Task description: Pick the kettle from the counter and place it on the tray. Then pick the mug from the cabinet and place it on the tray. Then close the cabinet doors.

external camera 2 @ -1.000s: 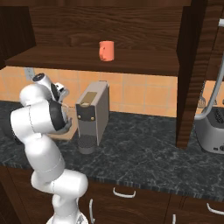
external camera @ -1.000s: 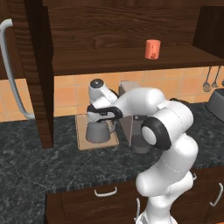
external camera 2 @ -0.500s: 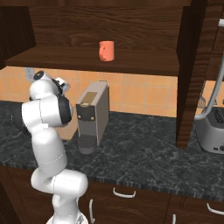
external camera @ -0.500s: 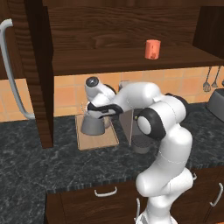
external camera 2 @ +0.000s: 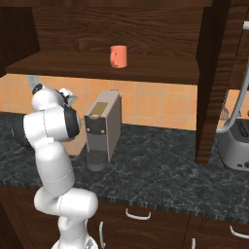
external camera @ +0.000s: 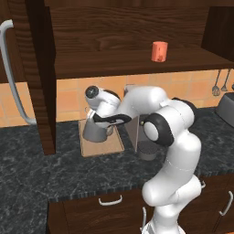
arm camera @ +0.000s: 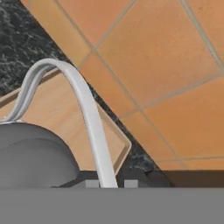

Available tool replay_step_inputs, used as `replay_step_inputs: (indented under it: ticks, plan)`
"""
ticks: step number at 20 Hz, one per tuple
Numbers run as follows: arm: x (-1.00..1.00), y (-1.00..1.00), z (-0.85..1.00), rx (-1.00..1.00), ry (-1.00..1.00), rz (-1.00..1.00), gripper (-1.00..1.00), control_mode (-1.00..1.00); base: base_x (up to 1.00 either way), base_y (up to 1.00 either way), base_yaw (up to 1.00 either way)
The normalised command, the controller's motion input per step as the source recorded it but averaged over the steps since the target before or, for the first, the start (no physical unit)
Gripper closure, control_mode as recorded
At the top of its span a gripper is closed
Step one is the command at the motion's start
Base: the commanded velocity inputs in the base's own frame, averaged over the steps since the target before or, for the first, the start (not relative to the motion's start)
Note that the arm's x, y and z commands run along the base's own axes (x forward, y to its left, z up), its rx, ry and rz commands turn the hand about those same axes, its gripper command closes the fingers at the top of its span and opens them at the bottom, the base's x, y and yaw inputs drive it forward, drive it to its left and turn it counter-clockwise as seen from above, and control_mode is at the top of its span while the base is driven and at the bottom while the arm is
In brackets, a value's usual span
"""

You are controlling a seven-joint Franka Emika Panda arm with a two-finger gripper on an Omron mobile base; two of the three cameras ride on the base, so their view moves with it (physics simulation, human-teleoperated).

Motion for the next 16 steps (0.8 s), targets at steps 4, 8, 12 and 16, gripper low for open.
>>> replay_step_inputs:
  ticks: [4,8,12,16]
  plan:
    - [0.00,-0.04,0.33,0.00,-0.02,-0.17,1.00,-1.00,0.00,0.00,0.00]
    - [0.29,-0.01,0.14,0.00,-0.12,-0.08,1.00,-1.00,0.00,0.00,0.00]
    - [0.25,0.00,0.00,-0.02,-0.20,0.00,1.00,-1.00,0.00,0.00,0.00]
    - [0.05,0.00,-0.01,-0.11,-0.13,0.00,1.00,-1.00,0.00,0.00,0.00]
